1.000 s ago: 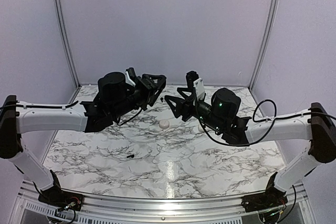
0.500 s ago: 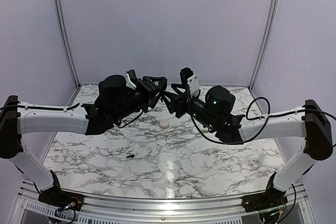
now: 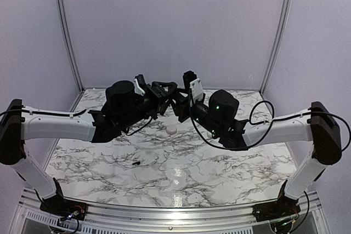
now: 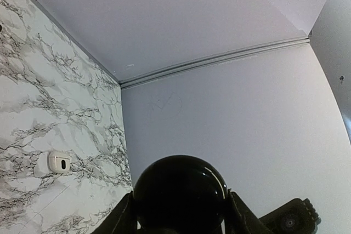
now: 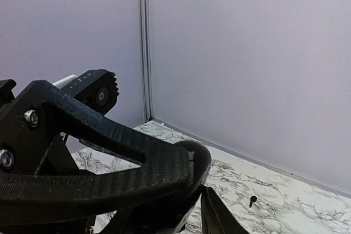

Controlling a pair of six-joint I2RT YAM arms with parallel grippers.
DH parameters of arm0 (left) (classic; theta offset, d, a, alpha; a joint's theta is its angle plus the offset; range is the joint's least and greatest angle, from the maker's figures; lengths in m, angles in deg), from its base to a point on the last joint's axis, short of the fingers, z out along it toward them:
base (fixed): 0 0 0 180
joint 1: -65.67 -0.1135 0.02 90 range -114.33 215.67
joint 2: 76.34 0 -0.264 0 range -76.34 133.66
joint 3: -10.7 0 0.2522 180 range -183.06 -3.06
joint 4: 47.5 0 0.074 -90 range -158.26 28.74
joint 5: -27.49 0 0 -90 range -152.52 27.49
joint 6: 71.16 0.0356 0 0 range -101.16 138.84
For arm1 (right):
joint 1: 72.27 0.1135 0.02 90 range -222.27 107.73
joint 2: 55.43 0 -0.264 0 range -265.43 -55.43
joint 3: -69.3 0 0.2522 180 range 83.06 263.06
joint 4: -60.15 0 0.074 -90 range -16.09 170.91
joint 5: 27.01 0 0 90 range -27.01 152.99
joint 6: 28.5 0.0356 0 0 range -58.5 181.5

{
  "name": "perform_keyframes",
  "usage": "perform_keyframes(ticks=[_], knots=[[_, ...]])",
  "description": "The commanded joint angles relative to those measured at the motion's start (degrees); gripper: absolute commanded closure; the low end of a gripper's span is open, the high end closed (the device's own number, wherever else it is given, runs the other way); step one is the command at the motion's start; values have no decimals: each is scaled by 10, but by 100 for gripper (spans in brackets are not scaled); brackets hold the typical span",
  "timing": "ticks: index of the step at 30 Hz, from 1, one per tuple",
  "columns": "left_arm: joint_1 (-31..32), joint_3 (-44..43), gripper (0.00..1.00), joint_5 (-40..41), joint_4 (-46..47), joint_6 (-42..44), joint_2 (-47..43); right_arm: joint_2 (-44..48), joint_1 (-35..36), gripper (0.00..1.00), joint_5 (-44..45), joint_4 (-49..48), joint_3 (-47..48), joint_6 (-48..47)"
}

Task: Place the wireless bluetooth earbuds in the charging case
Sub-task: Pass from the left arm to the right

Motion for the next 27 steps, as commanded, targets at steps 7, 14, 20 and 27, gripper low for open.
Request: perform_keyframes(ticks=[7,14,20,27], knots=[[7,13,63,2,80,-26,17,-1,5,77,40,-31,20,-21],[7,26,51,13,83,-22,10,12,5,87,33,-38,8,-41],[1,56,22,13,82,22,-27,46,5,95,-2,-13,-9,-50],[-37,110,1,-85,37,162,-125,109,-8,98,-72,85,-30,-42]])
